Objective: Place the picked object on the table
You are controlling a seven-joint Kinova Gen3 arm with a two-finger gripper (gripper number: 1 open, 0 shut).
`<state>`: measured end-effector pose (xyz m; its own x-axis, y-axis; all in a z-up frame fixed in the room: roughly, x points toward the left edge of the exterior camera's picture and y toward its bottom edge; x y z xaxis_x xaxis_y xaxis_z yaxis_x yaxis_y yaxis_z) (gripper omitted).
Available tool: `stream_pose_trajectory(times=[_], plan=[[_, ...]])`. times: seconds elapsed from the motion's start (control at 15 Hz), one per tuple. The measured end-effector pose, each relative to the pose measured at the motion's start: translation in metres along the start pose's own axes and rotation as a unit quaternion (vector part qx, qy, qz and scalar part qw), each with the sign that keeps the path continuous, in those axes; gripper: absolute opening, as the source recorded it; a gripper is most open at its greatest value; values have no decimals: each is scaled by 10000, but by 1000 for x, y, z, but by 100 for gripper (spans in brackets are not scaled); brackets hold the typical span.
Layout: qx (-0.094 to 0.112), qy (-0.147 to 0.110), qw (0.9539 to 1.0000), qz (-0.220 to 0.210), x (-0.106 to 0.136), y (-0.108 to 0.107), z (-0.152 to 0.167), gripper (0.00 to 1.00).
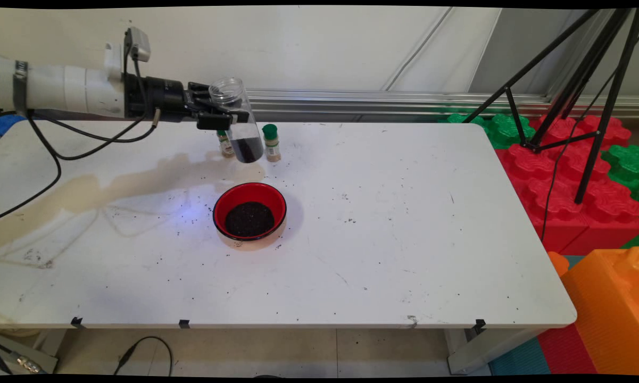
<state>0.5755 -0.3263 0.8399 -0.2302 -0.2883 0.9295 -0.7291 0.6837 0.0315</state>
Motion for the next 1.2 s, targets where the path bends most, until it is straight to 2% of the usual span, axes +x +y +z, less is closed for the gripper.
stream_pose_trajectory(times=[0.47,1.2], plan=[[222,-227,9993,-172,-7,-7,17,0],[392,-461,9982,-11,-23,-8,39,0]])
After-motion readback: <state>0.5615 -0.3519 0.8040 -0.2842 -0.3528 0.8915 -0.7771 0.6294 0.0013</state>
